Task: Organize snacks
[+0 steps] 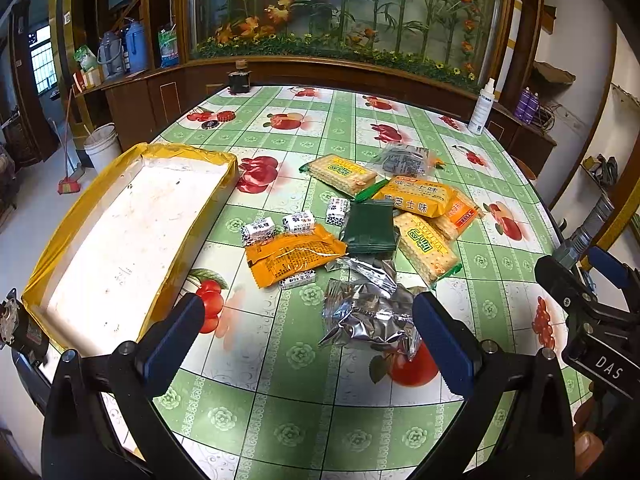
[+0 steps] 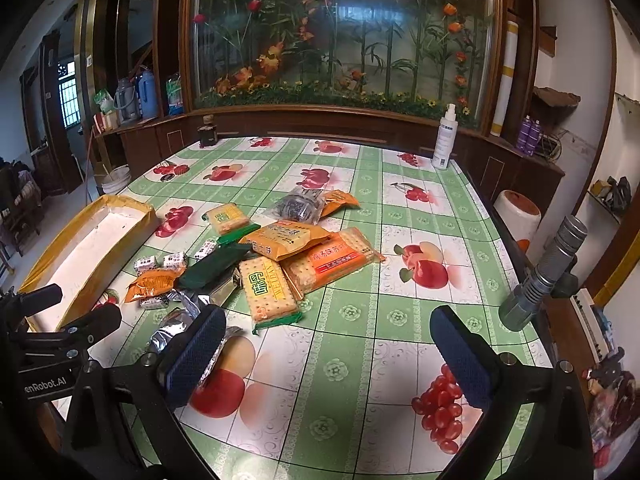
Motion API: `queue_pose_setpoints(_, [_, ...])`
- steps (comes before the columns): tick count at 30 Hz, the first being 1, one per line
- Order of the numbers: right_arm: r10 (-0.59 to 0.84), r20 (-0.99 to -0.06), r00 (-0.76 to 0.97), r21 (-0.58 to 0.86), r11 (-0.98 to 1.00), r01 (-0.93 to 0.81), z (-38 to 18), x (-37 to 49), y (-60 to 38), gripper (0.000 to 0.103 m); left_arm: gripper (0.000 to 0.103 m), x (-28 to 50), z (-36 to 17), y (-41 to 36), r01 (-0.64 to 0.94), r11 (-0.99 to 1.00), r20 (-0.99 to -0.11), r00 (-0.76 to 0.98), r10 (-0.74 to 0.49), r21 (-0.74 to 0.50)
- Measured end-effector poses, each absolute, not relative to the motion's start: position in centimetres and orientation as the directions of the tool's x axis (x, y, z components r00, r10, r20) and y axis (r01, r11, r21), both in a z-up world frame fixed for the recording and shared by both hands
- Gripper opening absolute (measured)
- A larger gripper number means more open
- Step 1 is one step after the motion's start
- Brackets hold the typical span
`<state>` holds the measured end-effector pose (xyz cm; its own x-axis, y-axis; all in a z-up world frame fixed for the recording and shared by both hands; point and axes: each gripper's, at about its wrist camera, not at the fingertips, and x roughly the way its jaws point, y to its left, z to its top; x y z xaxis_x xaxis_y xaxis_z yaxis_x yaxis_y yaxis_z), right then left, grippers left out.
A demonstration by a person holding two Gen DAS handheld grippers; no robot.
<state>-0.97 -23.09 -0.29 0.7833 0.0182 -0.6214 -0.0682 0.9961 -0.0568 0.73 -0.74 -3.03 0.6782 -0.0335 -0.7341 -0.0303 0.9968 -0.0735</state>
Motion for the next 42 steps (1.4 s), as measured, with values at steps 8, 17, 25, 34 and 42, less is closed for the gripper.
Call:
queue_pose_setpoints(8, [0.011, -0.62, 0.784, -0.063, 0.996, -0.064, -0.3, -1.1, -22.9, 0.103, 0.103, 0.6, -3.0, -0.7, -0.033, 0.998, -0.728, 0.685, -0.023, -0.062])
queue_pose_setpoints(17, [0.015, -0.625, 0.78, -0.048, 0.997, -0.058, -0.4, -1.3, -23.3, 0.103, 0.103, 0.3, -2.7, -1.2, -0.042, 0.999, -0.715, 0.698, 0.022, -0.011])
queue_pose_setpoints(25, [0.014, -0.627, 0.779, -0.047, 0.997, -0.056, -0.5, -1.3, -23.5, 0.103, 0.103, 0.3, -2.6, -1.3, -0.046, 0.999, -0.714, 0.699, 0.031, -0.001])
queue_pose_setpoints(34, [0.021, -0.631, 0.776, -0.04, 0.997, -0.06, -0.7, -1.5, -23.6, 0.103, 0.103, 0.3, -2.8, -1.2, -0.035, 0.999, -0.718, 0.696, 0.016, -0.012])
queue_pose_setpoints(42, [0.114, -0.646, 0.755, 0.056, 0.993, -0.102, -1.5, -1.4, -25.0, 0.103, 0.103, -0.4, -4.6, 0.1, -0.009, 0.998, -0.738, 0.674, -0.044, -0.067])
